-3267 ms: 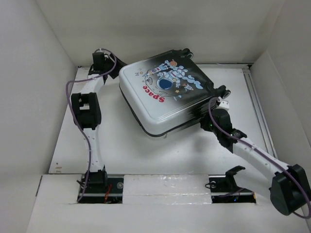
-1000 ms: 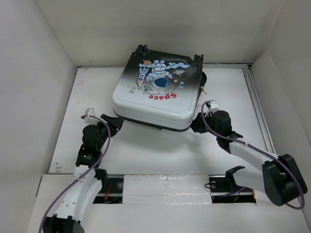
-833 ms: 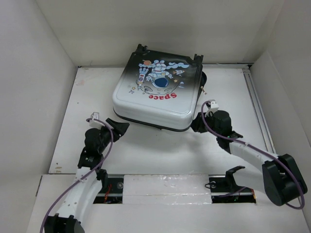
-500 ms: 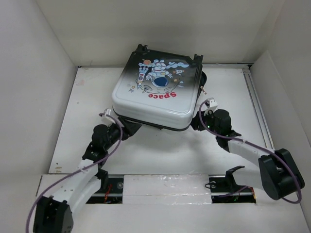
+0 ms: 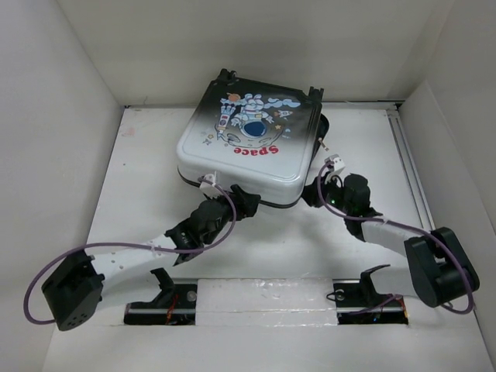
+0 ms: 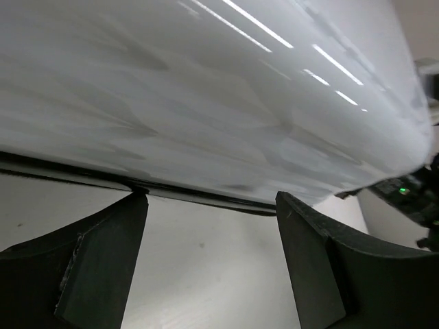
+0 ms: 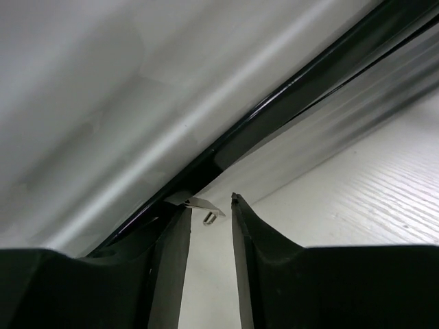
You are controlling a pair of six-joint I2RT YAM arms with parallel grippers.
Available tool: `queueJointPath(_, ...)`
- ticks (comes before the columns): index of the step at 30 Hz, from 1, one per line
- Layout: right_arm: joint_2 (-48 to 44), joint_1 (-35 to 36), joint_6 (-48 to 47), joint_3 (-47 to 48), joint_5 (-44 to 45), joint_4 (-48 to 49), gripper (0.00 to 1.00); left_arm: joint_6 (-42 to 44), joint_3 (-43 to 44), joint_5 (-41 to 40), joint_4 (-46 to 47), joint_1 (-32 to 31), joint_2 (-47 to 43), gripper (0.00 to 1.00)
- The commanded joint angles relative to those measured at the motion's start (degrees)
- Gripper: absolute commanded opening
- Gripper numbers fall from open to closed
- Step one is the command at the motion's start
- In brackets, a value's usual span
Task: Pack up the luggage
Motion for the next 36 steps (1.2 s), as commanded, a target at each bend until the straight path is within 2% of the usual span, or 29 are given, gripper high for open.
queueJointPath(1, 0.79, 0.33, 2.98, 1.36, -5.95, 15.06, 0.36, -0.04, 0.18, -4.35, 5.7, 0.74, 2.8, 0.72)
queueJointPath(3, 2.45, 0.33, 3.78, 1.36, -6.66, 16.65, 0.28, 0.49, 2.45, -4.35, 6.84, 0.74, 5.79, 0.72)
queueJointPath(4, 2.46, 0.33, 4.3, 0.84, -6.66, 16.65, 0.28, 1.09, 3.08, -4.35, 6.85, 0.74, 6.76, 0.72)
queueJointPath(5, 3.25, 0.33, 5.18, 0.83, -6.66, 17.61, 0.18, 1.1, 3.08, -4.35, 7.63, 0.74, 7.64, 0.72)
queueJointPath(7, 3.25, 0.33, 6.5, -1.0, -6.66, 21.12, 0.08, 1.1, 3.79, -5.93, 8.59, 0.74, 9.23, 0.72)
queueJointPath(8, 3.78, 0.33, 7.11, -1.62, -6.66, 22.35, 0.01, 1.1, 3.79, -5.93, 9.21, 0.74, 10.37, 0.72)
queueJointPath(12, 1.16, 1.64, 9.14, -2.86, -4.66, 22.21, 0.0, 1.1, 5.62, -7.08, 10.53, 0.74, 12.05, 0.71)
queueJointPath(17, -8.86, 7.95, 9.67, -5.75, 7.1, 6.04, 0.0, 2.24, 7.21, -10.84, 11.24, 0.74, 12.05, 0.69)
queueJointPath(21, -18.0, 11.56, 9.67, -7.95, 13.01, -6.09, 0.0, 3.56, 8.27, -13.23, 11.24, 2.05, 12.05, 0.69)
queueJointPath(24, -21.96, 13.76, 10.19, -8.57, 13.64, -12.51, 0.0, 4.08, 8.27, -13.23, 11.24, 3.38, 11.52, 0.69)
queueJointPath(27, -23.11, 16.49, 11.85, -9.28, 13.64, -13.84, 0.0, 4.61, 8.8, -12.36, 11.24, 4.96, 12.22, 0.69)
queueJointPath(30, -21.36, 22.11, 12.57, -8.49, 14.25, -13.23, 0.0, 4.62, 9.41, -12.35, 11.24, 5.49, 14.86, 0.68)
queueJointPath(36, -13.9, 35.99, 14.93, -1.2, 22.77, -10.78, 0.0, 4.0, 9.94, -8.05, 13.26, 5.49, 17.49, 0.67)
